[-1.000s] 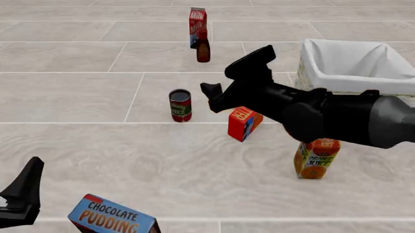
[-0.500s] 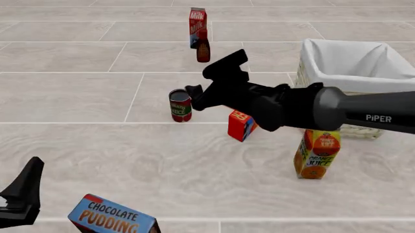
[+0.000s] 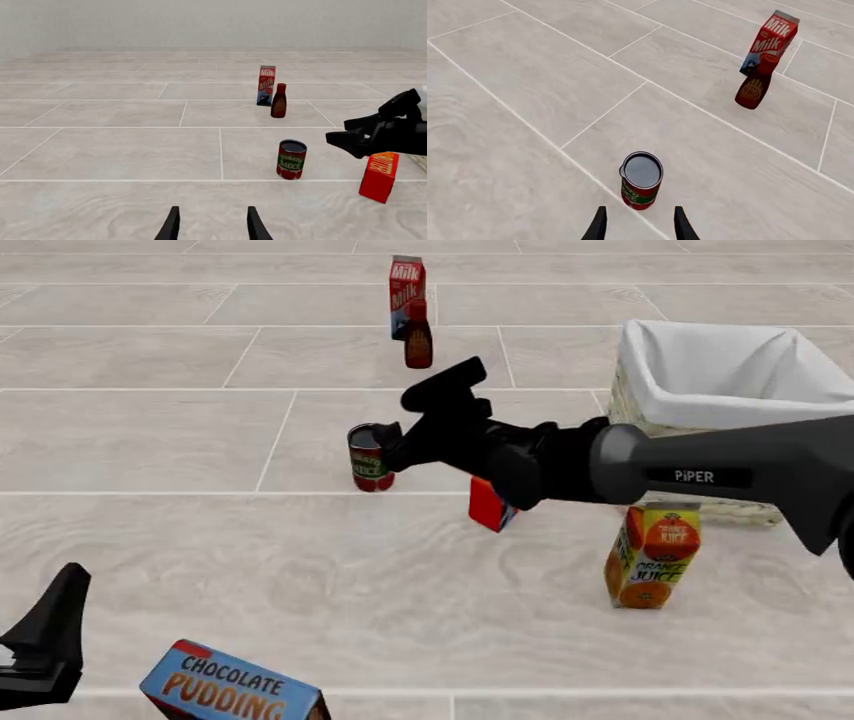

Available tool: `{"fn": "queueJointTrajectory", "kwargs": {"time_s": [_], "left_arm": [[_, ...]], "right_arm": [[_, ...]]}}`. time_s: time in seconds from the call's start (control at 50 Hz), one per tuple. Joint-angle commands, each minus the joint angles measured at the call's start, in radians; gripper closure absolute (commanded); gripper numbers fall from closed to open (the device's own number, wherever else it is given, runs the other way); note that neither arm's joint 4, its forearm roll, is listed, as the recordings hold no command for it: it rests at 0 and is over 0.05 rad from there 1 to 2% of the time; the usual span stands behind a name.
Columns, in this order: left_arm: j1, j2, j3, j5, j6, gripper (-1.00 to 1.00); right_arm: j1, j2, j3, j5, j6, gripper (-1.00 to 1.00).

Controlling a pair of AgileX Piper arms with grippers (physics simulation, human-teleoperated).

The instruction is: Pick the tomato sauce and place it in the basket.

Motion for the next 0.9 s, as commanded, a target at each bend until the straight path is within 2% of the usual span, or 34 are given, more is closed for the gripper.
{"fn": "queueJointTrajectory", "kwargs": {"time_s": [0.02,0.4,0.46,0.9], "left_arm": [[0.0,0.0,0.0,0.0,0.0,-1.0],[0.0,0.0,0.0,0.0,0.0,-1.0],[0.0,0.0,0.0,0.0,0.0,-1.0],[0.0,0.0,0.0,0.0,0.0,-1.0]], "right_arm": [[-0.008,0.052,-0.033,-0.023,0.002,-1.0],[-0.027,0.183,-0.134,-0.06,0.013,-1.0],[-0.036,0.217,-0.175,-0.051,0.01,-1.0],[-0.022,0.311,-0.257,-0.036,0.024,-1.0]]}}
